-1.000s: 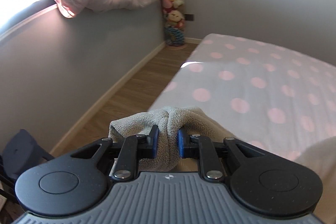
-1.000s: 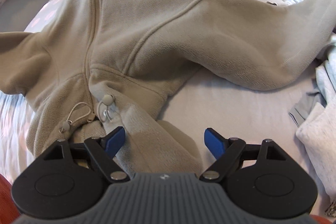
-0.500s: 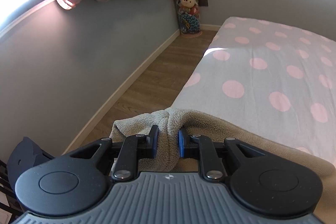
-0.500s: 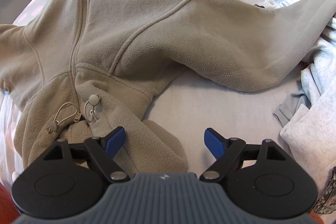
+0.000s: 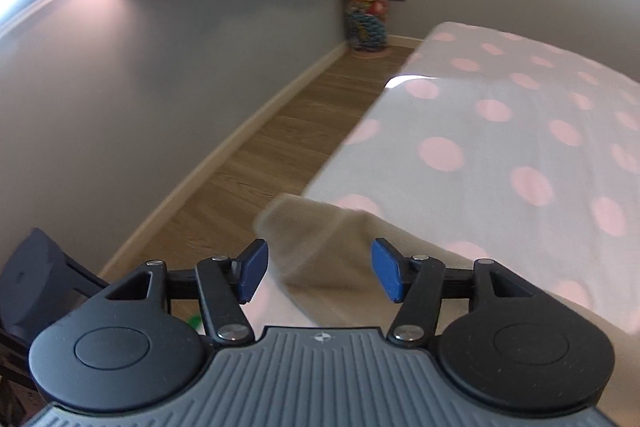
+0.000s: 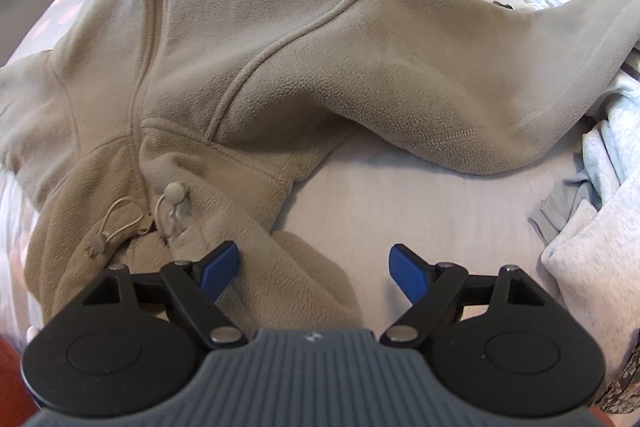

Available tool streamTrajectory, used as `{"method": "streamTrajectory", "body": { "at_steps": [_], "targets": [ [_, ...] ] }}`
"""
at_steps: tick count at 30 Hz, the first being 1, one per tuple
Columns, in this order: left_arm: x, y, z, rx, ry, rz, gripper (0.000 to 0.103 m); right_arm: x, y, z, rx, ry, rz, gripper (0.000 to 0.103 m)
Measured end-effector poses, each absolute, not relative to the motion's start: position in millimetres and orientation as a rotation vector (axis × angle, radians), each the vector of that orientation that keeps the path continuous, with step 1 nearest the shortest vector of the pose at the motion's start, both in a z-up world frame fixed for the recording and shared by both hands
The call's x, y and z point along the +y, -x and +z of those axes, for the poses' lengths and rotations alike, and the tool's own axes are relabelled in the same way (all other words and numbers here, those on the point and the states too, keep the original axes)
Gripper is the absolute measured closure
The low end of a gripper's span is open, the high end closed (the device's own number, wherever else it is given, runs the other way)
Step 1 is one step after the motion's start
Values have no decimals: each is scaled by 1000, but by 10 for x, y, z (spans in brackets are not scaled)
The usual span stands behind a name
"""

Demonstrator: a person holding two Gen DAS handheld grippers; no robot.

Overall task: Fold clothes
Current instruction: 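Release the hem with the left tool while the right tool grasps the hood rim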

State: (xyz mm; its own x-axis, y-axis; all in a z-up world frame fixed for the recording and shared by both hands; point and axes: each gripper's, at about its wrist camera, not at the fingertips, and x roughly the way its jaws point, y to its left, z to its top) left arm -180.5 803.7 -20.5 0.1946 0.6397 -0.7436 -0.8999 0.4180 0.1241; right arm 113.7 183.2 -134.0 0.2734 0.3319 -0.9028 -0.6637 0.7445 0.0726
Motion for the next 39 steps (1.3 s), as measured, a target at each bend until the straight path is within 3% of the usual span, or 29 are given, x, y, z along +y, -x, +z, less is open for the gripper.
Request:
{"method": "streamTrajectory", "body": {
  "at_steps": [15,27,33,34,36,38,39],
  "targets": [
    [5269,1587,73,849,377,609,45,1358,-699,-1253,1135,306,854,19],
    [3613,1256,-441,895,484,426,42,1413,48,-1439,1172,382,1132,19],
    [3228,1222,-781,976,491,400,42,1572,277,-1644,1173,461,1176,20],
    [3195,1230,-820,986,495,401,42,1585,296,-1679,1172,471,1173,25],
    [3159,1248,-883,1002,503,407,42,1600,313,-1748,1176,489,1156,47],
    [3165,1266,-919,1005,523,409,42,1590,295,-1789,1184,481,1138,84],
    [3173,1279,-928,1004,531,406,42,1575,281,-1743,1164,465,1136,87]
  ]
}}
